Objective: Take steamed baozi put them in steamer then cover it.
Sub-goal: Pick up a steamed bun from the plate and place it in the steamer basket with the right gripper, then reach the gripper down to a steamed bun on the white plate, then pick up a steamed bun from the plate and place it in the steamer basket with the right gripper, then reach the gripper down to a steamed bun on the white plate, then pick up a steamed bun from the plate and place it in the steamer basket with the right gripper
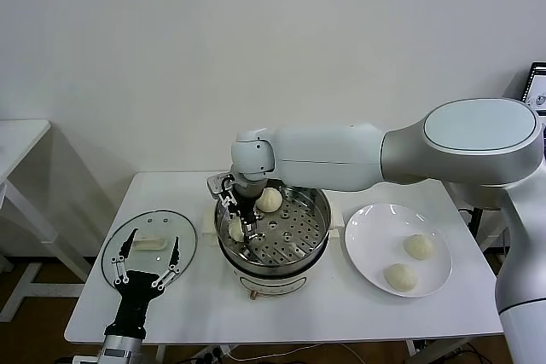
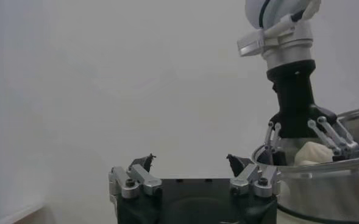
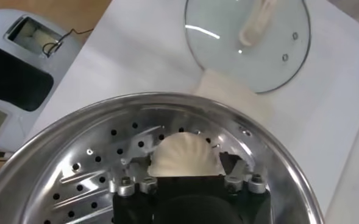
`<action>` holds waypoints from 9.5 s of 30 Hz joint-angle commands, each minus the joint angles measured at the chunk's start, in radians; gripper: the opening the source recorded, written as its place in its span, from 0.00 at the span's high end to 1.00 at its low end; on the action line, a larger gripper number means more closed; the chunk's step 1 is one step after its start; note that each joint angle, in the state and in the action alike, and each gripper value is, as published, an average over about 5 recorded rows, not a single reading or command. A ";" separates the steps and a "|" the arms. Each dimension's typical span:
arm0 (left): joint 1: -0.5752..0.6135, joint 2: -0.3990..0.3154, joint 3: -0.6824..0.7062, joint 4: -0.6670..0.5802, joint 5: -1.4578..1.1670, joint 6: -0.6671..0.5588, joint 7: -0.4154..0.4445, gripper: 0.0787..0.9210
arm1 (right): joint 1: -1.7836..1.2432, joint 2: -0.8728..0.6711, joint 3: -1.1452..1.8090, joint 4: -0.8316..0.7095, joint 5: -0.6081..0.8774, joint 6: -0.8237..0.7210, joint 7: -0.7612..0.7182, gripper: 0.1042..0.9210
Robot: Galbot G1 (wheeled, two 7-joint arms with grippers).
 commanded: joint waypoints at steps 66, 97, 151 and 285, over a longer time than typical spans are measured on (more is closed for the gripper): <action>0.010 -0.004 0.004 0.002 0.021 -0.008 -0.004 0.12 | -0.470 -0.854 0.334 0.064 -0.525 0.276 -0.251 0.16; 0.008 0.002 0.004 -0.005 0.020 -0.005 -0.005 0.12 | 0.132 -0.716 0.246 0.214 -0.461 0.733 -0.340 0.34; 0.009 -0.002 0.000 0.000 0.018 -0.034 -0.012 0.12 | -0.183 -0.271 0.276 0.264 -0.939 1.137 -0.240 0.32; -0.010 0.005 0.006 0.003 0.038 -0.021 -0.032 0.12 | 0.070 -0.286 0.023 0.034 -0.176 0.174 -0.272 0.37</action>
